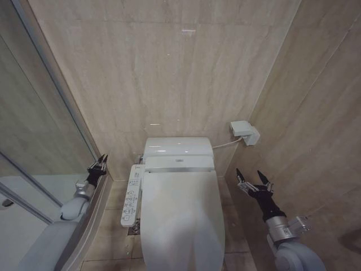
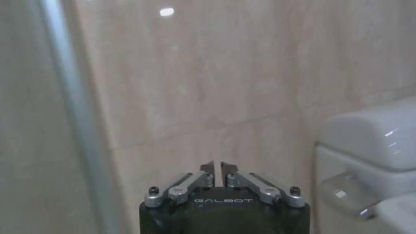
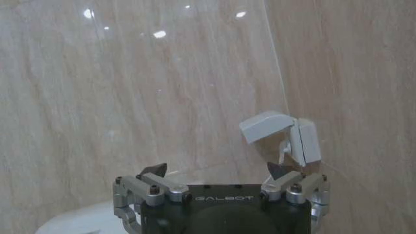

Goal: Open the toilet lid, clean the toilet bowl with a toilet brush, close the toilet lid, and flush.

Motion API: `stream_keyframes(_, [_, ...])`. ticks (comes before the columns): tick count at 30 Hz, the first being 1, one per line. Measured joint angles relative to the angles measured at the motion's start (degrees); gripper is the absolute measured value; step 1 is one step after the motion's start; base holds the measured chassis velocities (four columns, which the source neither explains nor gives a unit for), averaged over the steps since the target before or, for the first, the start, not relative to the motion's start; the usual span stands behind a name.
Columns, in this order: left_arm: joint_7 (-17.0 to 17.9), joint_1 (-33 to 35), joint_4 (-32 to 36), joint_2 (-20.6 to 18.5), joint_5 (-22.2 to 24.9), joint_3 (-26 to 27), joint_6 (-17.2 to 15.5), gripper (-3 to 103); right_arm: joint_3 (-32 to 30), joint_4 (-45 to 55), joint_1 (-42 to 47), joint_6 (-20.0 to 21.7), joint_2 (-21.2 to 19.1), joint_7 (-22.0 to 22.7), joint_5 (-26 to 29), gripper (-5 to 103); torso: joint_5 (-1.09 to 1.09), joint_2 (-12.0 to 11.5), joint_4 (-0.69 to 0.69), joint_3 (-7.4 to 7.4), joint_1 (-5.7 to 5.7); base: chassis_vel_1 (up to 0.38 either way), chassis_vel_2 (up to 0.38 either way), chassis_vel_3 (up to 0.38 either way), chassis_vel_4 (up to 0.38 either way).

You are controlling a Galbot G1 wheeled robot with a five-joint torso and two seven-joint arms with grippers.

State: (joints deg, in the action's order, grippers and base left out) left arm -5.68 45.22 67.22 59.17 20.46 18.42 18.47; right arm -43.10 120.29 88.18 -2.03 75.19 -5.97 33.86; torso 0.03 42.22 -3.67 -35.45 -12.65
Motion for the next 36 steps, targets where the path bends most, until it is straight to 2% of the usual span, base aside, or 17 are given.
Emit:
stream_keyframes(5, [-1.85, -1.25, 0.13, 1.99, -0.22, -2.54, 0.01, 12, 0.0, 0.0, 0.01, 0.0, 0.0, 0.0, 0.0, 100, -0.02, 0.0, 0.0, 0.0, 0.0, 0.0, 0.0, 0.0, 0.0])
stream_keyframes(6, [-2.07, -1.38, 0.0, 2.21, -0.46, -3.03, 0.17, 0, 0.0, 0.0, 0.01, 0.0, 0.0, 0.0, 0.0, 100, -0.02, 0.0, 0.0, 0.0, 0.0, 0.0, 0.0, 0.0, 0.0])
stream_keyframes(18, [-4.98, -3.47, -3.82, 2.39, -3.32, -6.74, 1.9, 0, 0.0, 0.0, 0.01, 0.0, 0.0, 0.0, 0.0, 100, -0.03, 0.0, 0.01, 0.01, 0.0, 0.0, 0.0, 0.0, 0.0])
stream_keyframes(28, [-4.83, -8.49, -10.86, 3.65, -2.43, -8.49, 3.28, 0, 0.0, 0.0, 0.01, 0.0, 0.0, 0.0, 0.0, 100, -0.03, 0.0, 0.0, 0.0, 0.0, 0.0, 0.0, 0.0, 0.0])
stream_keyframes(36, [-6.3, -12.59, -15.18, 4.56, -1.38, -12.71, 4.24, 0, 0.0, 0.0, 0.01, 0.0, 0.0, 0.0, 0.0, 100, -0.03, 0.0, 0.01, 0.0, 0.0, 0.0, 0.0, 0.0, 0.0])
